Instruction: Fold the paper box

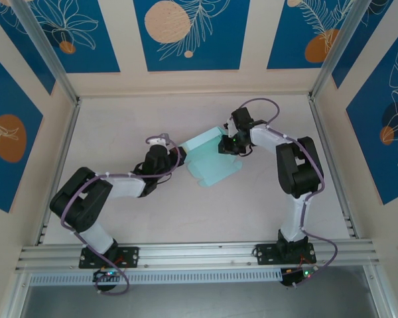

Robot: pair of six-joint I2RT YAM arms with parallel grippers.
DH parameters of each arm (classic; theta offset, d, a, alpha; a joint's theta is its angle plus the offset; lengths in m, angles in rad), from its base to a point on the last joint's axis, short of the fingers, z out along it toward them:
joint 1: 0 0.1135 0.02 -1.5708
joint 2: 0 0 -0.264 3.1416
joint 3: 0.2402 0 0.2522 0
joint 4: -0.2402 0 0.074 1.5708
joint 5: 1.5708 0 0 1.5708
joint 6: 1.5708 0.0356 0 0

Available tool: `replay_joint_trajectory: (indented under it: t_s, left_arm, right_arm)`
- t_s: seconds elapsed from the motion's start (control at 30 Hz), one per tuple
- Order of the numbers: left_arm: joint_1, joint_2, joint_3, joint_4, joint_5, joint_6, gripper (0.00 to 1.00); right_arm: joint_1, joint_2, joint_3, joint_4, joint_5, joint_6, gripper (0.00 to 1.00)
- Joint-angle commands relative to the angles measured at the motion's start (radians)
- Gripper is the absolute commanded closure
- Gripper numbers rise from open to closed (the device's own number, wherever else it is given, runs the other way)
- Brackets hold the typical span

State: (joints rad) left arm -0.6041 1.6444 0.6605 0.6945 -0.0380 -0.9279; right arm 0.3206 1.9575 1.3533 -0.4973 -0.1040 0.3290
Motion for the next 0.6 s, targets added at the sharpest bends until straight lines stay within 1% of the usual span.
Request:
replay_joint_trajectory:
  t_s: [0.0, 0.03, 0.17, 0.3, 0.37, 0.47, 0.57]
  left_arm:
    - [0.003, 0.0, -0.029, -0.076, -0.017, 0.042, 1.0]
    - [0.004, 0.0, -0.029, -0.077, -0.019, 0.044, 1.0]
    - [0.004, 0.0, -0.029, -0.08, -0.02, 0.047, 1.0]
    - [0.003, -0.009, -0.025, -0.087, -0.021, 0.051, 1.0]
    - [0.004, -0.012, -0.022, -0.091, -0.02, 0.052, 1.0]
    - [0.004, -0.015, -0.019, -0.093, -0.018, 0.051, 1.0]
    - [0.004, -0.016, -0.013, -0.098, -0.015, 0.049, 1.0]
  right_arm:
    - [-0.003, -0.063, -0.014, 0.004, -0.011, -0.034, 0.72]
    - [-0.008, -0.067, -0.015, 0.001, -0.028, -0.04, 0.68]
    - [-0.012, -0.095, -0.031, -0.014, -0.095, -0.067, 0.59]
    - [-0.018, -0.176, -0.076, -0.024, -0.177, -0.089, 0.54]
    - [-0.039, -0.233, -0.103, -0.015, -0.204, -0.083, 0.54]
    - [-0.118, -0.309, -0.132, 0.022, -0.24, -0.043, 0.56]
    - [-0.211, -0.308, -0.105, 0.048, -0.257, 0.002, 0.65]
